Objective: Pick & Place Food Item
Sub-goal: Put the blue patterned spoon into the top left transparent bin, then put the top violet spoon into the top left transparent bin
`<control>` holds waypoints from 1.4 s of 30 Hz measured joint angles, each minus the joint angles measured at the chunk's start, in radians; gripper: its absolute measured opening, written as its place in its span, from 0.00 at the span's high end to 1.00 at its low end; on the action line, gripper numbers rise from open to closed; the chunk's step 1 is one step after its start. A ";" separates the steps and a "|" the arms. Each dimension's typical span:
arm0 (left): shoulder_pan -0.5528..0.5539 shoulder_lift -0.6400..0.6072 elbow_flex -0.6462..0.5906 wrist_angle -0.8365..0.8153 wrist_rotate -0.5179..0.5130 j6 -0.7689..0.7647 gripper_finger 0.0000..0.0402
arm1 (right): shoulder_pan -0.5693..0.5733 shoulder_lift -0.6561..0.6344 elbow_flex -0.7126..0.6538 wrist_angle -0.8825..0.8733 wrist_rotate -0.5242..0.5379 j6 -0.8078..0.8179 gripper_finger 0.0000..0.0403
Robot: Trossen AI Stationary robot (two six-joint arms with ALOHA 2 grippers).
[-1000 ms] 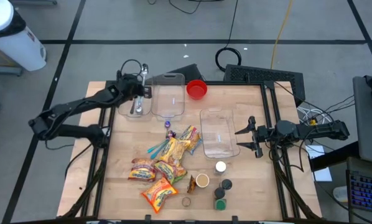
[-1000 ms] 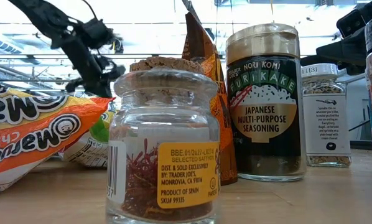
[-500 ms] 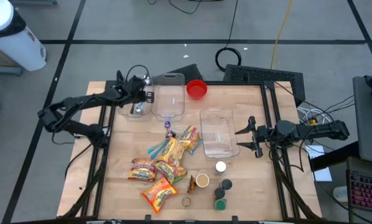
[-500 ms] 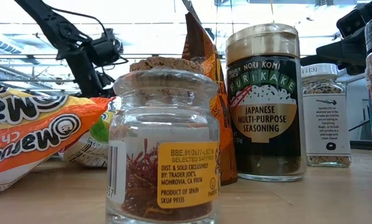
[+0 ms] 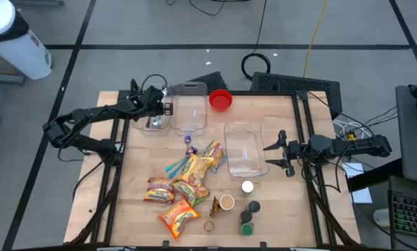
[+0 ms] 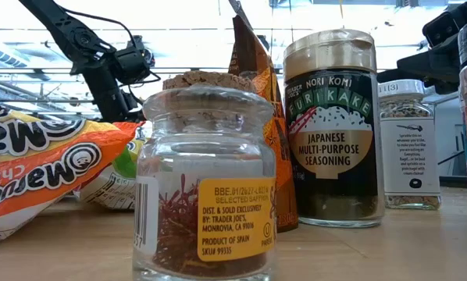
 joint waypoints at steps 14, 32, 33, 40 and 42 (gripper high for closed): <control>0.000 0.187 0.000 0.120 0.057 0.012 0.87 | 0.000 0.000 0.000 0.000 0.000 0.000 0.46; 0.000 0.016 0.000 0.079 0.073 0.184 0.50 | 0.000 0.000 0.000 0.000 0.000 0.000 0.46; 0.000 -0.018 0.000 0.079 0.090 0.184 0.48 | 0.000 0.000 0.000 0.000 0.000 0.000 0.46; -0.114 -0.297 0.001 0.083 0.262 0.265 0.43 | 0.000 0.000 0.000 0.000 0.000 0.000 0.46; -0.201 -0.353 0.001 0.095 0.277 0.294 0.43 | 0.000 0.000 0.000 0.000 0.000 0.000 0.46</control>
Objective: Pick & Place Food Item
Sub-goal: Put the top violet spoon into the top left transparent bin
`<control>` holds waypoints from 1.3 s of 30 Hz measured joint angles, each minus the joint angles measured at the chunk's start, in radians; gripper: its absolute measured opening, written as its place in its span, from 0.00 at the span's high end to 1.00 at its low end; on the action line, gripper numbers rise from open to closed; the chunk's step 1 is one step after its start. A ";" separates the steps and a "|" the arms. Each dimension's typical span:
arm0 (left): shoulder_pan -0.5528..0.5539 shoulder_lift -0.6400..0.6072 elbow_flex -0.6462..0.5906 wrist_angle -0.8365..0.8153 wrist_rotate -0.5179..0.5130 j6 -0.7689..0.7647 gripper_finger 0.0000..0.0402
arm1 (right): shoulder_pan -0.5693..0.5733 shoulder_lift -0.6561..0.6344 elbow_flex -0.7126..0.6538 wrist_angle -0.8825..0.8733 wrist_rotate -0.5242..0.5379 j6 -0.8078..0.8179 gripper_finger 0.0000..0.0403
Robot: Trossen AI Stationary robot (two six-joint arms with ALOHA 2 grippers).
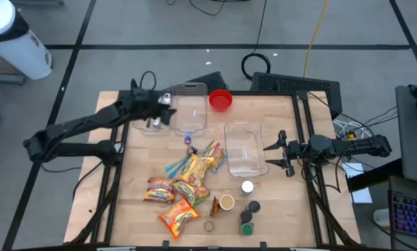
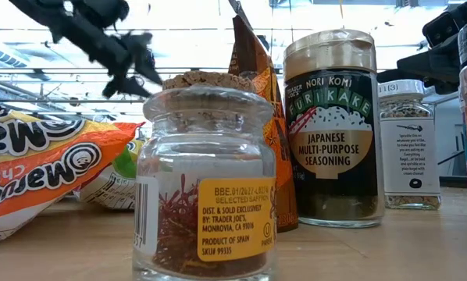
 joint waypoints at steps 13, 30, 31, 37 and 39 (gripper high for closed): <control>-0.663 0.076 0.000 0.060 -0.051 0.319 0.43 | 0.000 0.000 0.000 0.000 0.000 0.000 0.46; -0.750 0.501 0.000 0.140 -0.527 0.517 0.43 | 0.000 0.000 0.000 0.000 0.000 0.000 0.46; -0.743 0.518 0.000 0.140 -0.532 0.506 0.43 | 0.000 0.000 0.000 0.000 0.000 0.000 0.46; -0.715 0.576 0.000 0.158 -0.578 0.450 0.43 | 0.000 0.000 0.000 0.000 0.000 0.000 0.46; -0.715 0.576 0.000 0.168 -0.580 0.453 0.43 | 0.000 0.000 0.000 0.000 0.000 0.000 0.46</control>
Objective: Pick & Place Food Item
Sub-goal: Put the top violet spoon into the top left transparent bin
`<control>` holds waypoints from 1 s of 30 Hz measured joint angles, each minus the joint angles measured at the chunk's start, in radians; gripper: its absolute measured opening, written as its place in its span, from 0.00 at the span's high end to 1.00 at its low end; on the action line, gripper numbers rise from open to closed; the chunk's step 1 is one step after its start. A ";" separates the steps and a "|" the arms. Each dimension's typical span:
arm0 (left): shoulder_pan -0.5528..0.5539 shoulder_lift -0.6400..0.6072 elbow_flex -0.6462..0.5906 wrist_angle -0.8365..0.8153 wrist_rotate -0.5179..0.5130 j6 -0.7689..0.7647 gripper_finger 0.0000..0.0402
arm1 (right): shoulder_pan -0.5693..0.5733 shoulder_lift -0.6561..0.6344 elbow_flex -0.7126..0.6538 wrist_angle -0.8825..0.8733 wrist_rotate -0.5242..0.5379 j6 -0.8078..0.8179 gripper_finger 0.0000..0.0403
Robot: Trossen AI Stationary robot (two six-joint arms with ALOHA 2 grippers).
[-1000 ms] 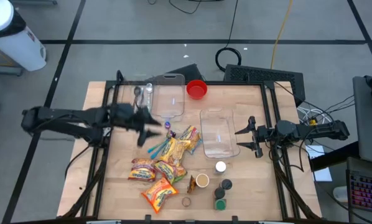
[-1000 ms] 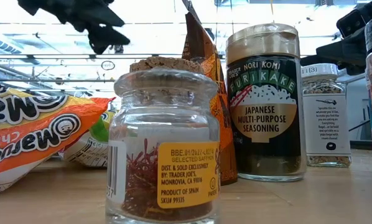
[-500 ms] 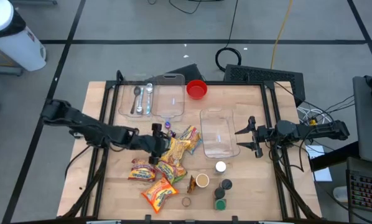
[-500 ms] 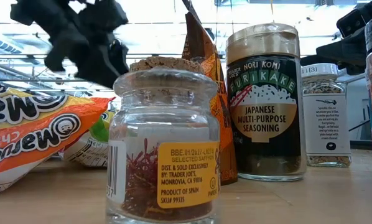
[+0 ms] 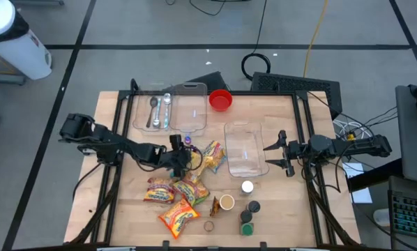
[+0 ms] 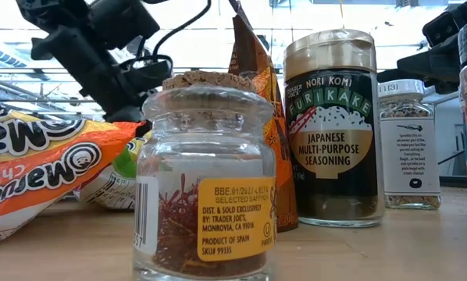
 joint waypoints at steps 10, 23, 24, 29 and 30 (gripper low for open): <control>-0.001 -0.005 0.000 -0.009 0.003 -0.013 0.53 | 0.000 0.000 0.000 0.000 0.000 0.000 0.46; 0.000 -0.008 0.003 0.010 0.015 -0.018 0.96 | 0.000 0.000 0.000 0.000 0.000 0.000 0.46; -0.001 -0.008 0.006 0.004 0.019 -0.024 0.95 | 0.000 0.000 0.000 0.000 0.000 0.000 0.46; -0.001 -0.046 0.035 -0.008 0.045 -0.013 0.96 | 0.000 0.000 0.000 0.000 0.000 0.000 0.46; -0.001 -0.058 0.040 -0.009 0.056 -0.009 0.97 | 0.000 0.000 0.000 0.001 0.000 0.000 0.46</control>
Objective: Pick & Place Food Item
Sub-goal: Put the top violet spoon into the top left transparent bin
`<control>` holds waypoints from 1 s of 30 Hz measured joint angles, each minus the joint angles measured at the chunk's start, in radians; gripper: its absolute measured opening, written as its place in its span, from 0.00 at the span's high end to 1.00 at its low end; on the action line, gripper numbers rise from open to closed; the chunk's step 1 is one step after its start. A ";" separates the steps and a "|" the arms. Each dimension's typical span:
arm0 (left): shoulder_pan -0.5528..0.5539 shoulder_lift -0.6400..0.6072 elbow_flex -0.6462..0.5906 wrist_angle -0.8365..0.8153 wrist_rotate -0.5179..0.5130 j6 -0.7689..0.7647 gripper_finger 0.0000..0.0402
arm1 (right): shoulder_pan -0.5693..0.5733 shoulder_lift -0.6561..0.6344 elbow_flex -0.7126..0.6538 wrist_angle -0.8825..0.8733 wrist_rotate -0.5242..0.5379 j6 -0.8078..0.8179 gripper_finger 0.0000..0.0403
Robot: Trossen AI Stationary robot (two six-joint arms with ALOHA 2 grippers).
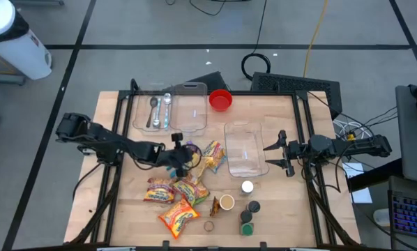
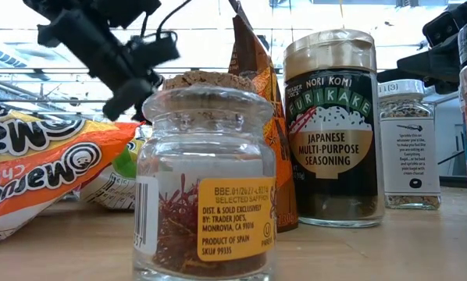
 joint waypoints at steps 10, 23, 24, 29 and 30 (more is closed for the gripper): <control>-0.003 -0.220 0.016 -0.043 0.025 -0.025 0.99 | 0.000 0.000 0.000 0.000 0.000 0.000 0.46; -0.029 -0.603 0.016 -0.268 -0.208 0.115 0.98 | 0.000 0.000 0.000 0.000 0.000 0.000 0.46; -0.024 -0.631 0.016 -0.296 -0.232 0.124 0.99 | 0.000 0.000 0.000 0.000 0.000 0.000 0.46; 0.038 -0.723 0.009 -0.439 -0.316 0.118 0.98 | 0.000 0.000 0.000 0.000 0.000 0.000 0.47; 0.057 -0.733 0.004 -0.462 -0.321 0.117 0.99 | 0.000 0.000 0.000 0.000 0.000 0.000 0.46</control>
